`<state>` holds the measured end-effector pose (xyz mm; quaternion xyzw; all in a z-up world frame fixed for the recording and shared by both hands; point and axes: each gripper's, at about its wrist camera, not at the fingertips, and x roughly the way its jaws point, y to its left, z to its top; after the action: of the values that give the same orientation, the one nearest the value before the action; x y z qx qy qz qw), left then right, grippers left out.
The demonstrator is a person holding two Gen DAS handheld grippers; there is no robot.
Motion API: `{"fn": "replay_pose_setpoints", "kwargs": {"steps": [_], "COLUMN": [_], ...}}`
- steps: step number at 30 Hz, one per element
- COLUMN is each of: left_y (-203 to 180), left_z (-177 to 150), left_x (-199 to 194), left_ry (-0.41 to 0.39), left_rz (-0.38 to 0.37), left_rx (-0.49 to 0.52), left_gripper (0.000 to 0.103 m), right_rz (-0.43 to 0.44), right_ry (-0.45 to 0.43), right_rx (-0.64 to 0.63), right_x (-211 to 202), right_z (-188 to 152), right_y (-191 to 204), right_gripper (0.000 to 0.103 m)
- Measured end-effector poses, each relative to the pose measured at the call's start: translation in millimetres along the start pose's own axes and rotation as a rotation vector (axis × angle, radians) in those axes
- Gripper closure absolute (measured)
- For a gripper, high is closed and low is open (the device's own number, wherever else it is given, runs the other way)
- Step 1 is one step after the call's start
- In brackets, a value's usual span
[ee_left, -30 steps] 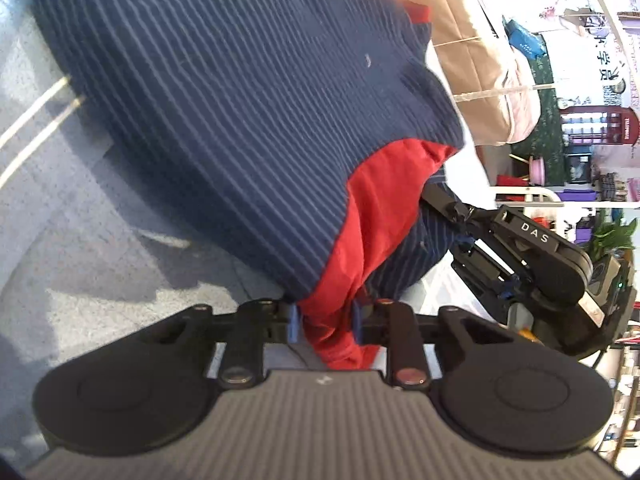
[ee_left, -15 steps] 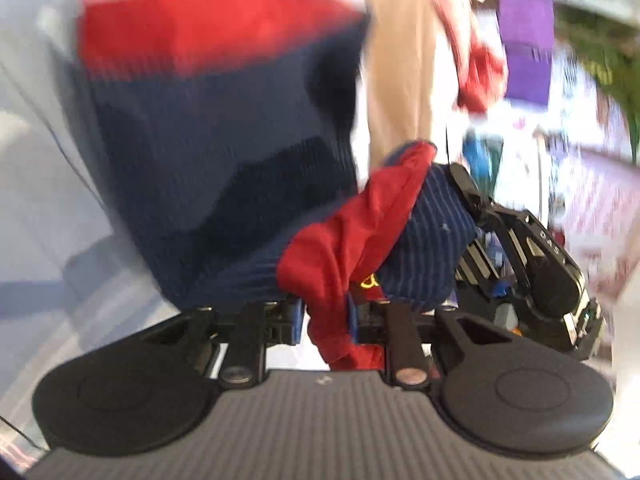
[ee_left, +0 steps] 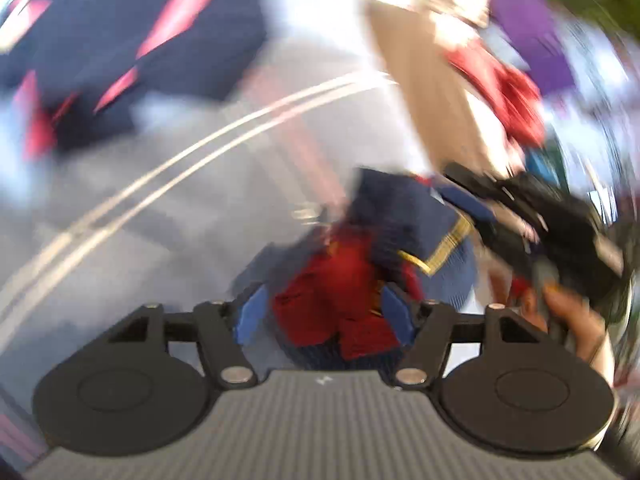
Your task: Fold small clothes
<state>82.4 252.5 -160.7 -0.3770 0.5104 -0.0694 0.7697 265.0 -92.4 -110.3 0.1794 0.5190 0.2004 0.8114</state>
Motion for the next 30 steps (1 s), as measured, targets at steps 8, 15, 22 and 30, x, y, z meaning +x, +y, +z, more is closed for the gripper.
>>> {"fn": "replay_pose_setpoints", "kwargs": {"steps": [8,15,22,30], "left_y": [-126.9,-135.3,-126.0,-79.7], "left_z": [-15.7,-35.4,-45.2,-48.3], "left_x": [31.2,95.9,115.0,49.2], "left_ry": [0.032,0.155,0.175,0.142], "left_rz": [0.026,0.208,0.245,-0.018], "left_rx": [0.657,0.756,0.763,0.484], "left_gripper": [0.045,0.044,0.041,0.0], "right_rz": [-0.18,-0.211,-0.198,-0.079], "right_ry": [-0.003,0.029,0.027,-0.066], "right_rx": [-0.094,0.014,0.03,0.148], "right_x": [-50.7,-46.7,-32.4,-76.9], "right_z": [-18.6,-56.4,-67.3,-62.3], "right_y": [-49.8,-93.2,-89.9,-124.4], "right_gripper": [0.059,0.053,0.031,0.0]}}
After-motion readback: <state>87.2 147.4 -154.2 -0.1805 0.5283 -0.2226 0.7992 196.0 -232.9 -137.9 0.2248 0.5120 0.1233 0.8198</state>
